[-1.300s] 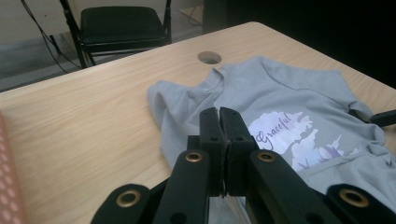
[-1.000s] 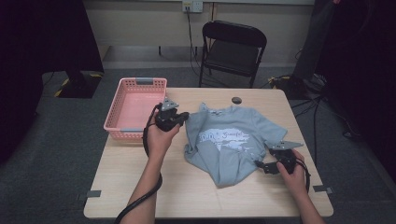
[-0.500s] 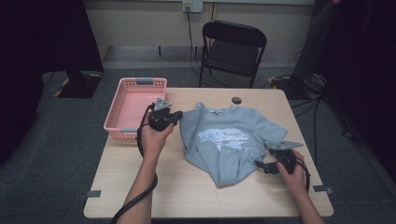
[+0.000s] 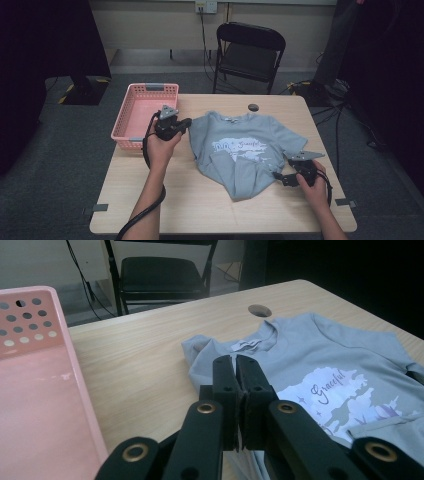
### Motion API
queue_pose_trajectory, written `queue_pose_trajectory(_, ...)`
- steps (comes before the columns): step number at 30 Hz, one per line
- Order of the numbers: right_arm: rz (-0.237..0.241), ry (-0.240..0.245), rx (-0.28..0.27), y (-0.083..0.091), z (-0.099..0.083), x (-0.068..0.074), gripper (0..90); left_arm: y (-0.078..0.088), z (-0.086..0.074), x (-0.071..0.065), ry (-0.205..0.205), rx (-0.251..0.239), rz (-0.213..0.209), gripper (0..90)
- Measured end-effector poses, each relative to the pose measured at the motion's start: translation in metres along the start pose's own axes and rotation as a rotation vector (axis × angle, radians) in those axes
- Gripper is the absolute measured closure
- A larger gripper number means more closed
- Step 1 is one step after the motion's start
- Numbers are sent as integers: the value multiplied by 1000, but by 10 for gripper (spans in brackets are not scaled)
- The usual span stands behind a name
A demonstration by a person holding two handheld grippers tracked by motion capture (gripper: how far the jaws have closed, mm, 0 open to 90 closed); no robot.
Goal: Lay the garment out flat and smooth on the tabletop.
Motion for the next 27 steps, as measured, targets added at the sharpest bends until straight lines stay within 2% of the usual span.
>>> queue_pose_trajectory(9, 0, 1, -1, 0, 0, 0, 118, 4, -4, 16, 52, -34, -1, 883)
queue_pose_trajectory(15, 0, 0, 0, 0, 0, 0, 118, 4, -13, 25, 83, -30, 10, 874)
queue_pose_trajectory(16, 0, 0, 0, 0, 0, 0, 118, 4, -14, 25, 90, -36, 8, 823)
queue_pose_trajectory(17, 0, 0, 0, 0, 0, 0, 117, 2, -15, 25, 93, -52, 7, 716)
queue_pose_trajectory(20, 0, 0, 0, 0, 0, 0, 118, -1, -21, 22, 45, -58, 6, 495)
queue_pose_trajectory(22, 0, 0, 0, 0, 0, 0, 118, -2, -23, 20, 39, -57, 3, 374)
queue_pose_trajectory(23, 0, 1, 0, 0, 0, 0, 118, -4, -28, 15, 37, -58, -4, 374)
queue_pose_trajectory(24, 0, 1, 0, 0, 0, 0, 118, -4, -28, 15, 37, -58, -4, 269)
queue_pose_trajectory(27, 0, 0, 0, 0, 0, 0, 118, -5, -34, 10, 24, -46, -12, 235)
Point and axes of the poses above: each handheld gripper's, and its own axes: y roughly backward along the jaws, z roughly out of its top, x roughly to its left, the point moved 7 cm from there along -y, roughly forward along the jaws, and after that the axes turned 2 degrees about -z, right-handed, at the moved point
